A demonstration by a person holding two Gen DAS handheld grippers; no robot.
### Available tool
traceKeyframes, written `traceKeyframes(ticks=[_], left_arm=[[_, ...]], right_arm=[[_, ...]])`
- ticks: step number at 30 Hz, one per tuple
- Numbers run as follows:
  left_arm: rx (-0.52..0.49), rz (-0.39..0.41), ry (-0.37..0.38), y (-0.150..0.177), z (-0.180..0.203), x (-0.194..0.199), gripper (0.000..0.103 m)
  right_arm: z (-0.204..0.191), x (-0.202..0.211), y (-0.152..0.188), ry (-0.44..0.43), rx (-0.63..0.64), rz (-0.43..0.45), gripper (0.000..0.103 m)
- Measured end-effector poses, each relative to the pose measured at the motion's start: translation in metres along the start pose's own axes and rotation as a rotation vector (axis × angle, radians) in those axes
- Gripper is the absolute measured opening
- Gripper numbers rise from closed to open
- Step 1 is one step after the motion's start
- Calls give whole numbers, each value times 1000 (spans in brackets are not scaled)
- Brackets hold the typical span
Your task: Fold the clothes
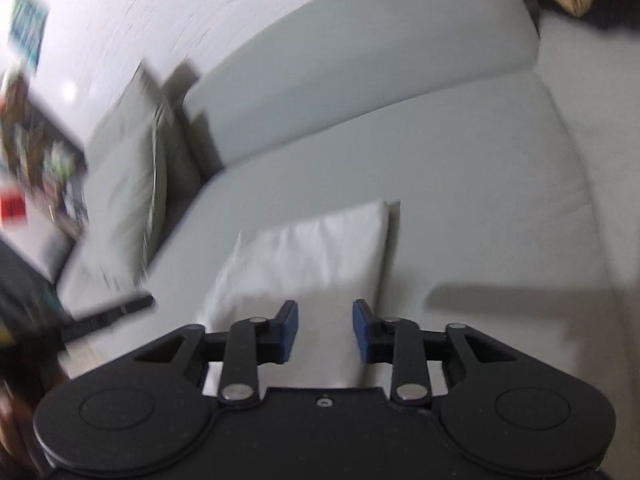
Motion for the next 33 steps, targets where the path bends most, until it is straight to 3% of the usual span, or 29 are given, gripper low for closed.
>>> traceKeyframes(ticks=[4, 7, 9, 12, 16, 18, 21, 23, 25, 28, 33], left_arm=[[2, -88, 50, -3, 0, -68, 14], [-10, -118, -55, 0, -14, -112, 15], [19, -101, -86, 0, -26, -128, 15], [67, -43, -130, -2, -35, -135, 12], [93, 7, -357, -6, -47, -133, 17], [162, -1, -398, -8, -62, -125, 17], [196, -14, -364, -11, -71, -98, 17], [165, -12, -319, -10, -66, -73, 19], [126, -16, -259, -4, -57, -45, 27], [23, -24, -186, 16, -38, -9, 31], [-175, -75, -135, 64, 2, 19, 29]], right_arm=[[15, -64, -12, -165, -166, -82, 22], [28, -104, -17, -172, -196, -133, 21], [40, -123, -23, -151, -206, -133, 6], [63, -131, -35, -106, -257, -27, 1], [86, -127, -46, -14, -304, 146, 0], [93, -118, -49, 45, -330, 206, 0], [92, -95, -49, 110, -318, 223, 8], [84, -73, -45, 120, -290, 212, 20], [71, -51, -38, 110, -245, 182, 20], [42, -24, -19, 90, -126, 108, 20], [-18, -1, 29, 49, 134, -58, 23]])
Point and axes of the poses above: each gripper's, at about its wrist camera, not at the fingertips, and x roughly against the way its jaws point, z to its right, y to its underside, the point moved 2 cm from there along -x, roughly the way its jaws point, and after that the axes turned 1 degree about x, right-handed, at the moved point
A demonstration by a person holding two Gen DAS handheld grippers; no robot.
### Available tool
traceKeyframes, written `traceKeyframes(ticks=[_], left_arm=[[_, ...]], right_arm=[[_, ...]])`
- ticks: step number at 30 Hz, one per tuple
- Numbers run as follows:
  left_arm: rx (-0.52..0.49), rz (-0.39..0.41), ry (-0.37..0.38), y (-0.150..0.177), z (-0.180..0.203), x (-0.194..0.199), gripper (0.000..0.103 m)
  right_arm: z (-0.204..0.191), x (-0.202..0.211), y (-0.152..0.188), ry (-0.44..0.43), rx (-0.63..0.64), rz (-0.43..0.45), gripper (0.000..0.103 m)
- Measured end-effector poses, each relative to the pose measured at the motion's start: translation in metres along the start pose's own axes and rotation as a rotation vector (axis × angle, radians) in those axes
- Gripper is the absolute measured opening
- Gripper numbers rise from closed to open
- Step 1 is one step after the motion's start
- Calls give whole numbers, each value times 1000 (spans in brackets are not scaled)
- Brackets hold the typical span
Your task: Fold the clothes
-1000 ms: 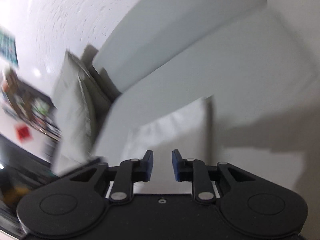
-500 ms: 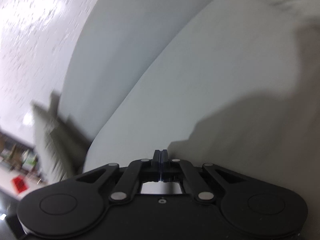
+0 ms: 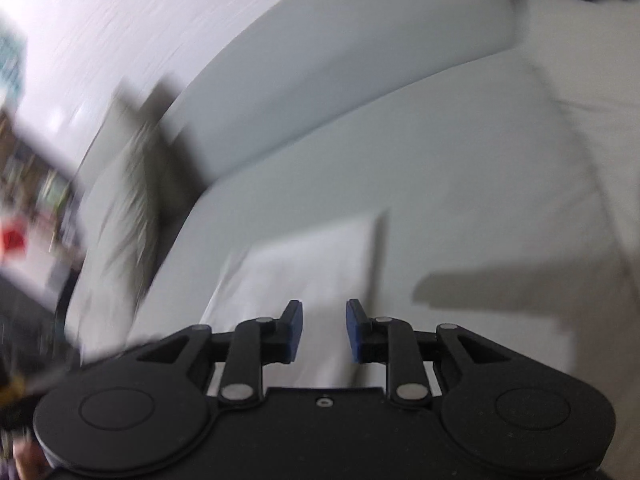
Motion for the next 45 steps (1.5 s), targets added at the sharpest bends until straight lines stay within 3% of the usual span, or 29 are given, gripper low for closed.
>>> traceKeyframes(ticks=[4, 6, 8, 12, 15, 16, 18, 19, 20, 22, 25, 28, 36, 40, 42, 45], left_arm=[[-75, -12, 18, 26, 20, 4, 25], [-69, -62, 48, 39, 21, -3, 21], [-59, -76, 50, 47, 20, -2, 21], [-34, -108, 49, 51, 15, 12, 21], [2, -82, 65, 50, 1, 31, 23], [25, -59, 68, 48, -6, 37, 28], [81, -12, 62, 42, -24, 45, 40], [108, 6, 41, 38, -33, 45, 44], [135, 20, 13, 35, -41, 43, 45], [188, 38, -17, 29, -56, 37, 63], [236, 46, -43, 21, -69, 22, 77], [271, 28, -38, 14, -80, 5, 77], [442, -127, 167, 12, -104, -44, 74], [502, -158, 212, 16, -108, -53, 74], [519, -170, 247, 16, -109, -58, 75], [567, -205, 358, 16, -113, -70, 77]], right_arm=[[-42, -4, 30, 54, 198, -73, 23], [-53, -6, 46, 118, 275, -98, 23], [-57, -7, 61, 162, 309, -148, 23], [-54, 19, 72, 197, 327, -132, 24], [-43, 40, 63, 152, 230, -130, 25], [-40, 47, 59, 128, 201, -108, 27], [-33, 59, 51, 94, 152, -55, 41], [-30, 62, 46, 86, 131, -29, 54], [-27, 63, 43, 77, 108, -9, 59], [-20, 61, 37, 61, 47, 10, 60], [-5, 52, 32, 28, -56, 6, 65], [10, 39, 28, 0, -167, -19, 66], [41, 8, 24, -65, -362, -50, 66], [54, -2, 23, -84, -418, -60, 54], [59, -6, 23, -102, -445, -62, 53], [64, -14, 20, -127, -480, -70, 53]])
Point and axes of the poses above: each gripper's, at about its wrist camera, not at the fingertips, and x roughly against the way its jaws point, z to its right, y to its underside, the point moved 2 cm from there along -x, roughly the way its jaws point, and after that the axes turned 1 degree about x, right-handed, at the moved point
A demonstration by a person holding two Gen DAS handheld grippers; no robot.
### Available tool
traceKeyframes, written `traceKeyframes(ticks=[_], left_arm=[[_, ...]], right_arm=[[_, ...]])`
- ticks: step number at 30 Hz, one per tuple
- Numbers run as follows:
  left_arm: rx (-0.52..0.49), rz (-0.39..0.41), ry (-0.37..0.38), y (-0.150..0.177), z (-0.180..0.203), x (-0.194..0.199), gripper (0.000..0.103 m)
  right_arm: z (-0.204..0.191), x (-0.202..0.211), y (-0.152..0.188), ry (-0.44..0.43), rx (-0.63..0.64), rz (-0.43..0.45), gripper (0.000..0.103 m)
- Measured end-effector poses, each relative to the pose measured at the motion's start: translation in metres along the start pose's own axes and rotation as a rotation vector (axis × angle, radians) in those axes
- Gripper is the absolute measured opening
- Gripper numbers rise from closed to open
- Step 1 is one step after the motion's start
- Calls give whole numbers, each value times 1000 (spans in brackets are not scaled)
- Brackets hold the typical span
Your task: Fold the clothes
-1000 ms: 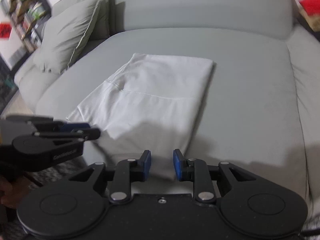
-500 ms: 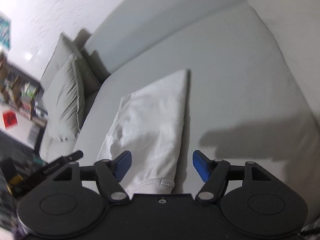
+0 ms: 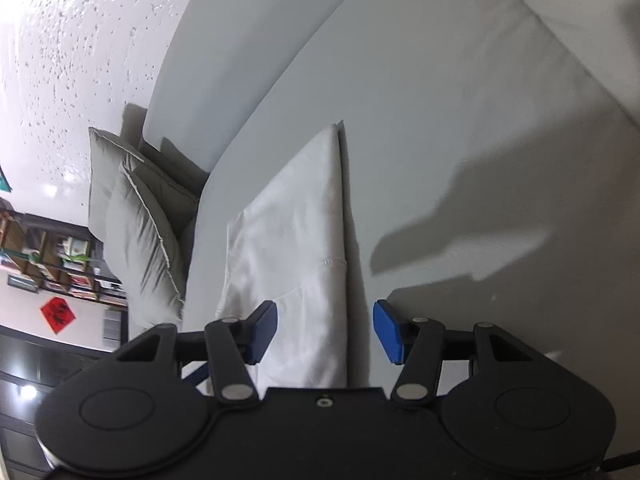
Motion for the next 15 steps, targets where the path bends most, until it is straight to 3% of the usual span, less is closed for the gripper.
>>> traceKeyframes(ticks=[6, 11, 15], left_arm=[[62, -100, 145, -7, -3, -19, 76], [12, -137, 151, -16, 11, -41, 74], [18, -144, 163, -26, 16, -59, 71]], right_arm=[[0, -14, -14, -11, -30, -42, 48], [3, -32, -27, -11, -65, -58, 37], [10, -53, -38, -22, -119, -52, 23]])
Point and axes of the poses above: each gripper's, at about its wrist camera, not at the fingertips, and x roughly against the way its jaws point, z to its right, y to its underside, the point moved 2 cm from there along -x, roughly the way its jaws point, and after that the axes turned 1 degree about x, right-handed, at the moved point
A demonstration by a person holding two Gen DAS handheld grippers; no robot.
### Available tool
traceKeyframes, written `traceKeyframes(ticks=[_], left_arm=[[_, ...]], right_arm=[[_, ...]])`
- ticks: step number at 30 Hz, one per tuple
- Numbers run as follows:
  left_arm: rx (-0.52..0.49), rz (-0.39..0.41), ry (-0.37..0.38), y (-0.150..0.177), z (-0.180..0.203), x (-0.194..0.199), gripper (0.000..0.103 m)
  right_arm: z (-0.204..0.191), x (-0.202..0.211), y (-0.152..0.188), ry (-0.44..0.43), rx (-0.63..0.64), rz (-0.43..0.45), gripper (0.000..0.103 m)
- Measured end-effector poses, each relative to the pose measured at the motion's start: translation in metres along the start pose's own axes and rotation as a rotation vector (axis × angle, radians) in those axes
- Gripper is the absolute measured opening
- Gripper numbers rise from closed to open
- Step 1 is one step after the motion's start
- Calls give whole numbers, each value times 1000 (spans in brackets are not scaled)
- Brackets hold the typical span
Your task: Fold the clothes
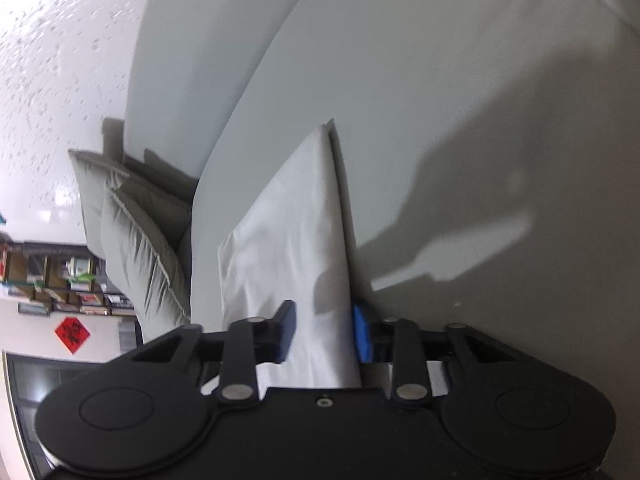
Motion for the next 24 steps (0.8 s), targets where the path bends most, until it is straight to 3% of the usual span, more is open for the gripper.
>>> traceKeyframes(ticks=[5, 6, 9, 11, 13, 15, 19, 21, 24], left_arm=[[6, 8, -3, -11, 4, -13, 62], [-4, 13, -18, -12, 7, -16, 56], [-34, 20, -83, -13, 16, -22, 16], [-70, 42, -132, -8, 25, -21, 12], [-150, 84, -210, 1, 42, -16, 11], [-275, 154, -296, 17, 67, -5, 10], [-513, 371, -390, 65, 124, 37, 10], [-573, 480, -373, 88, 148, 65, 10], [-613, 621, -287, 119, 184, 106, 10]], right_arm=[[6, -17, -10, -51, -61, 42, 18], [5, -19, -11, -49, -59, 51, 17], [0, -26, -13, -28, -34, 77, 14], [-11, -29, -13, 35, 32, 96, 8], [-32, -28, -5, 119, 178, 129, 8], [-55, -20, 9, 190, 331, 181, 7], [-97, 24, 47, 217, 546, 311, 6], [-115, 56, 69, 205, 633, 386, 6], [-137, 118, 104, 164, 726, 513, 6]])
Point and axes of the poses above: each gripper's, at about its wrist camera, not at the fingertips, and x roughly against the way its jaws point, z to its right, y to its underside, the point moved 2 cm from there along -x, roughly the way its jaws point, and after that the axes turned 1 degree about x, right-handed, at the moved point
